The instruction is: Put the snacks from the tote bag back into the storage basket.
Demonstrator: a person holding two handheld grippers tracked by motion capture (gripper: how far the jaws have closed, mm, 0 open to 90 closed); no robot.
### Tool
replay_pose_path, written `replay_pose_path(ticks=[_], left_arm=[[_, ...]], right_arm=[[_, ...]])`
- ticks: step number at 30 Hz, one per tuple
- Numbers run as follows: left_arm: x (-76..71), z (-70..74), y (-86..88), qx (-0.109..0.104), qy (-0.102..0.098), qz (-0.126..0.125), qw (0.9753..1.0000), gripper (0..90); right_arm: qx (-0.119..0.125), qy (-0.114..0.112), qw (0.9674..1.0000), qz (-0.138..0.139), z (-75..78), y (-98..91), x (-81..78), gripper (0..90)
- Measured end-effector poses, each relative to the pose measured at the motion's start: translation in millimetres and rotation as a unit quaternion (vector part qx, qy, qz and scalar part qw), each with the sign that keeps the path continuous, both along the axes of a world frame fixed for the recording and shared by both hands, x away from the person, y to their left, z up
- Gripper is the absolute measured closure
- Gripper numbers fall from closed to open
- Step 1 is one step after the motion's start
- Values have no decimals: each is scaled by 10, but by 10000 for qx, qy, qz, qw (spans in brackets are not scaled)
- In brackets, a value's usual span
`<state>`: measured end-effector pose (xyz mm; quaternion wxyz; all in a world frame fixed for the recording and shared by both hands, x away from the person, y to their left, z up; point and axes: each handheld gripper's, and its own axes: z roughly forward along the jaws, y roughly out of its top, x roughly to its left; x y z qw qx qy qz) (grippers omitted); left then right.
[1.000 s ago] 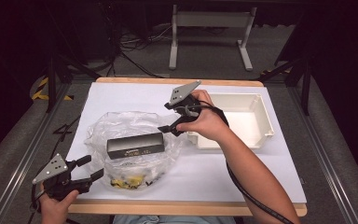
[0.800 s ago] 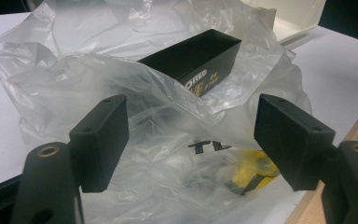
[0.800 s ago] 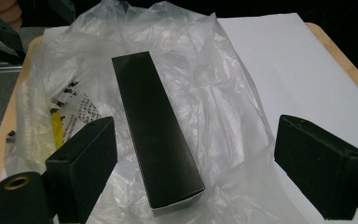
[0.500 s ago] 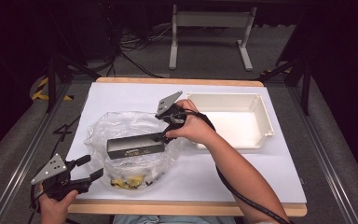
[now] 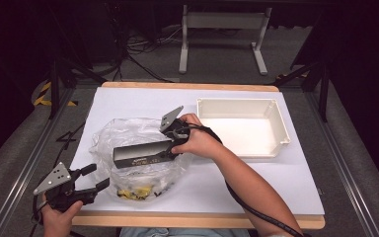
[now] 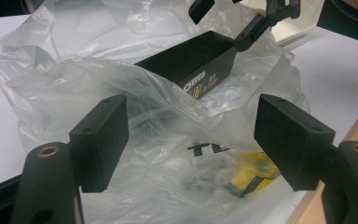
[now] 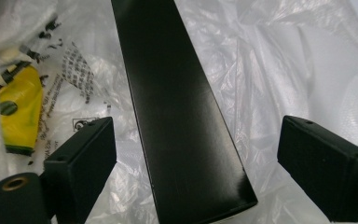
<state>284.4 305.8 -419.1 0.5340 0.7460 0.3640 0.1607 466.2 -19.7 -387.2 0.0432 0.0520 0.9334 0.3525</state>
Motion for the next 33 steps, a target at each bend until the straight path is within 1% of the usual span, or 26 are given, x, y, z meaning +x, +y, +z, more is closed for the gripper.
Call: replay_pose_path(ticks=[3, 5, 6, 8, 10, 11, 14, 17, 18, 19, 20, 23, 24, 25, 30, 32, 33], left_arm=[[0, 2, -1, -1, -7, -5, 10000, 272], [0, 2, -3, -2, -6, -6, 10000, 271], [0, 2, -4, -1, -5, -10, 10000, 271], [1, 3, -5, 8, -4, -12, 10000, 272], [4, 1, -7, 0, 5, -11, 10000, 271], [9, 0, -6, 2, 2, -21, 10000, 272], [9, 2, -5, 2, 1, -24, 10000, 271], [9, 4, -6, 1, 0, -27, 10000, 272], [11, 3, -7, 1, 1, -29, 10000, 272], [13, 2, -8, 2, 3, -34, 10000, 271], [15, 2, -9, 9, -1, -38, 10000, 272], [17, 0, -14, -10, 1, -55, 10000, 271], [18, 0, -14, -11, 1, -54, 10000, 271], [18, 0, -14, -13, 5, -54, 10000, 271], [20, -1, -14, -9, 0, -46, 10000, 271], [20, 0, -13, -4, 7, -42, 10000, 271], [20, 0, -12, -8, 11, -39, 10000, 271]], right_arm=[[-112, -17, 9999, 15, -54, 37, -6, 119], [-137, -38, 9999, 7, -68, 49, -8, 117], [-168, -90, 9998, 17, -85, 60, -9, 117], [-169, -53, 9998, 24, -105, 72, -11, 117], [-243, -52, 9997, 30, -147, 93, -7, 119], [-339, -11, 9994, 47, -170, 104, -3, 131], [-356, -21, 9994, 47, -186, 115, 2, 140], [-468, -12, 9989, 87, -197, 128, 9, 186], [-486, -15, 9988, 111, -202, 132, 10, 213], [-557, 1, 9983, 167, -200, 136, 16, 233], [-625, 35, 9979, 186, -199, 140, 23, 242], [-666, 61, 9975, 214, -210, 154, 32, 255], [-690, 93, 9974, 183, -218, 162, 30, 256], [-731, 121, 9970, 207, -219, 166, 36, 260], [-803, 248, 9962, 247, -238, 193, 52, 302], [-830, 259, 9959, 254, -242, 198, 55, 308], [-875, 282, 9955, 220, -246, 206, 61, 331]])
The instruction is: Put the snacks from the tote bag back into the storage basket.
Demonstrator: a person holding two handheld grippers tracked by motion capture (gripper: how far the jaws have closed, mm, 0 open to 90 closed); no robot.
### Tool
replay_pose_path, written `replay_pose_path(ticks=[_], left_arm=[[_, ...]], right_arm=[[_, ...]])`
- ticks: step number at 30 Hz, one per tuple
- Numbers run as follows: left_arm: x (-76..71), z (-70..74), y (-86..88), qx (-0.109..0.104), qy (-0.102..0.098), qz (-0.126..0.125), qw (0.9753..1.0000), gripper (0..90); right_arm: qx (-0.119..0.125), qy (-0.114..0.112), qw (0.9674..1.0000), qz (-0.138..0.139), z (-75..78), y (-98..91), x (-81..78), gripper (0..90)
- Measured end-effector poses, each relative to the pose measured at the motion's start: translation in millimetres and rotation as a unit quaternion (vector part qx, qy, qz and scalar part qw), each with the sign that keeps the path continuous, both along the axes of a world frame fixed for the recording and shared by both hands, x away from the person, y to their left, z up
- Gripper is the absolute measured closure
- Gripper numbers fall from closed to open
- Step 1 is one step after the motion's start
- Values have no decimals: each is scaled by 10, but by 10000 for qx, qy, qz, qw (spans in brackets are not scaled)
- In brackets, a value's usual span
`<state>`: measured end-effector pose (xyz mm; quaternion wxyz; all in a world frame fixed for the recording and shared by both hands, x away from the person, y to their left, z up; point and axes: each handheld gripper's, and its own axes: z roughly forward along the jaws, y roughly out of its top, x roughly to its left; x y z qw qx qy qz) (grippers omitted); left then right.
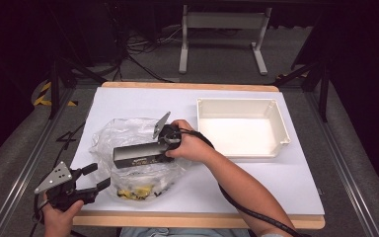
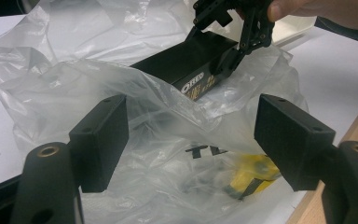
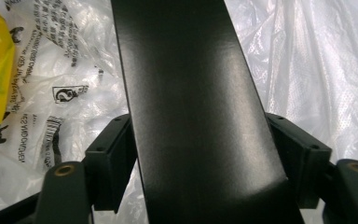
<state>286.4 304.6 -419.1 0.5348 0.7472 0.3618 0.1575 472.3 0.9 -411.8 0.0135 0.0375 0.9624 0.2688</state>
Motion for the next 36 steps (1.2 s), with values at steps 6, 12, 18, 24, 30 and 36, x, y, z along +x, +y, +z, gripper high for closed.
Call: replay_pose_path(ticks=[6, 12, 18, 24, 30, 36], left_arm=[[-1, 1, 2, -1, 2, -6, 10000, 271], [-1, 1, 3, -1, -1, -3, 10000, 271], [-3, 1, 7, -34, -1, 4, 10000, 271], [-7, 4, 9, -37, -4, 13, 10000, 271], [-6, 5, 3, -27, -8, 10, 10000, 271], [-2, 2, 2, -26, -14, 3, 10000, 271]], right_arm=[[-51, 126, 9998, 130, 20, 9, 13, 405], [-68, 227, 9995, 201, 31, 16, 20, 418], [-32, 221, 9993, 289, 79, 20, 6, 428], [-36, 261, 9990, 360, 223, 9, -25, 432], [23, 199, 9991, 371, 436, -32, -73, 434], [75, 126, 9992, 385, 629, -83, -115, 434]])
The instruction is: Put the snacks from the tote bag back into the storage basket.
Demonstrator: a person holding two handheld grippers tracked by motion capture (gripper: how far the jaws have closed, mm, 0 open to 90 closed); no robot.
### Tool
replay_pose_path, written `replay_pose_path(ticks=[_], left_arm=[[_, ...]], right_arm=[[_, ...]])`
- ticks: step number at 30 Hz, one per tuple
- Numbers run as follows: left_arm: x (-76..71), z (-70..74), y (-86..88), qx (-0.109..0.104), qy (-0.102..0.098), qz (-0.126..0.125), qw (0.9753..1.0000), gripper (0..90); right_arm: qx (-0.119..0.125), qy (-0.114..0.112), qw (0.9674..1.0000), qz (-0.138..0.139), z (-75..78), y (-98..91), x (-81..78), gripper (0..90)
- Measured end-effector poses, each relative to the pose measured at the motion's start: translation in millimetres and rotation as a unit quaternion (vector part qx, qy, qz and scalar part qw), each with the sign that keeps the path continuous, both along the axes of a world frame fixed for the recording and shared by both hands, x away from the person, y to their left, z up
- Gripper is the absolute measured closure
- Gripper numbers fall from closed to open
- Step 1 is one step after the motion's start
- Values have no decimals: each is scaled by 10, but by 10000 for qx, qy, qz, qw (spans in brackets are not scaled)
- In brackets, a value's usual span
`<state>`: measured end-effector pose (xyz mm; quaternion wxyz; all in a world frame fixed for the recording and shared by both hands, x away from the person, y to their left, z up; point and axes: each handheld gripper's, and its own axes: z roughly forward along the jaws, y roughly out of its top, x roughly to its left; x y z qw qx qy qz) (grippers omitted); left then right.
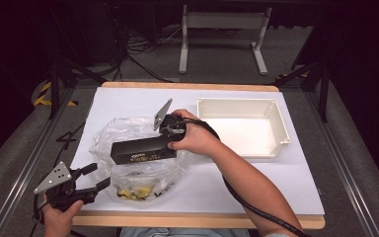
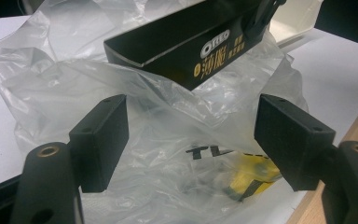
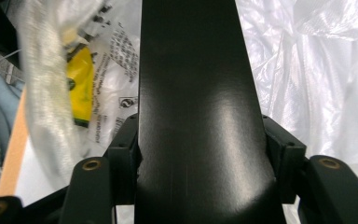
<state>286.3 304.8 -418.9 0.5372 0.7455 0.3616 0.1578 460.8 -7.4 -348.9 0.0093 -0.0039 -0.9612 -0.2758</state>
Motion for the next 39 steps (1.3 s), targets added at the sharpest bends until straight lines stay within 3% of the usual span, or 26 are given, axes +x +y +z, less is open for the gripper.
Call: replay_pose_path(ticks=[16, 39], left_arm=[[2, 3, -2, 4, 5, -2, 10000, 271], [11, -2, 2, 8, 0, 14, 10000, 271]], right_arm=[[175, -211, 9996, 96, 448, -160, -119, 434], [410, -452, 9981, 49, 825, -573, -205, 434]])
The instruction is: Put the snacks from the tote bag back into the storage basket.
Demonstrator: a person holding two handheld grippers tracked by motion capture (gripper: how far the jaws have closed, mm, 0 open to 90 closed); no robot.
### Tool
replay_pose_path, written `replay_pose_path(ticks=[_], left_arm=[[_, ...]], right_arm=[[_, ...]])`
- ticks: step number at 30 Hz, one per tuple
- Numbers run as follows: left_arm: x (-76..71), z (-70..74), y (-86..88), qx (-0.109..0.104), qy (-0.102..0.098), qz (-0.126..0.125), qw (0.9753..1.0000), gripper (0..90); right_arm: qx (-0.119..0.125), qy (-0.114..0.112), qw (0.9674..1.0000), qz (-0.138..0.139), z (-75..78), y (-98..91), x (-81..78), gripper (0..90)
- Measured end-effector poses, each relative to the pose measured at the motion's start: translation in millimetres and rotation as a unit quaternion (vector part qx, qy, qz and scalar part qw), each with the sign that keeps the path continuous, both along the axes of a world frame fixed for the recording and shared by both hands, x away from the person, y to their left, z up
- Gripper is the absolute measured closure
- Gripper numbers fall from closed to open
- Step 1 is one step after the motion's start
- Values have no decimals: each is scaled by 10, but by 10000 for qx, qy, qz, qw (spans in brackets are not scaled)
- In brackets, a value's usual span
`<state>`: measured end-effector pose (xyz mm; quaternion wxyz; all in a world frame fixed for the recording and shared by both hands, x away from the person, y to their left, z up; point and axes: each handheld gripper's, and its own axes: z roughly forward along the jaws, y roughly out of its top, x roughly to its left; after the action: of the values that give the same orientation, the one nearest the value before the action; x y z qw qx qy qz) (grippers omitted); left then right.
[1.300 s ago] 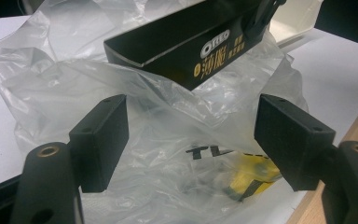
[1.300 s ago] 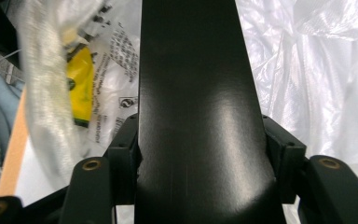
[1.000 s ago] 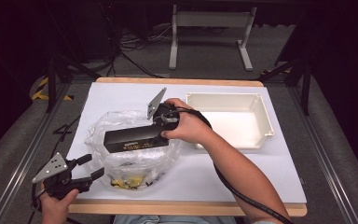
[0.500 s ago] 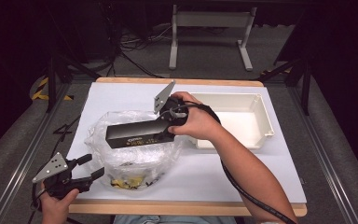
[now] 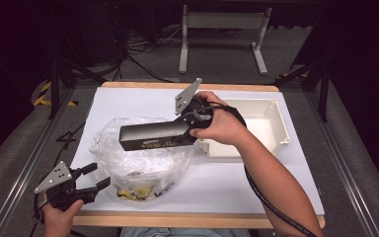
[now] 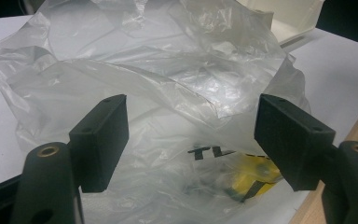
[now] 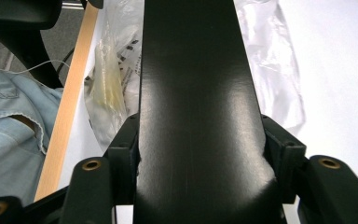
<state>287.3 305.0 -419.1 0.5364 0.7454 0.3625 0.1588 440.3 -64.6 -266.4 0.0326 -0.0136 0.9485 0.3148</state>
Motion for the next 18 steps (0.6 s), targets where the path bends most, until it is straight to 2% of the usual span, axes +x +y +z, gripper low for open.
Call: replay_pose_path(ticks=[5, 15, 18], left_arm=[[5, -1, -5, 0, 3, 5, 10000, 271], [18, -12, -14, 22, 35, -11, 10000, 270], [19, -14, -15, 8, 42, 1, 10000, 270]], right_arm=[[-13, -108, 9999, -112, 80, -152, 9, 434], [0, -146, 9991, -405, 152, -457, 19, 434], [-22, -173, 9990, -412, 169, -528, 28, 434]])
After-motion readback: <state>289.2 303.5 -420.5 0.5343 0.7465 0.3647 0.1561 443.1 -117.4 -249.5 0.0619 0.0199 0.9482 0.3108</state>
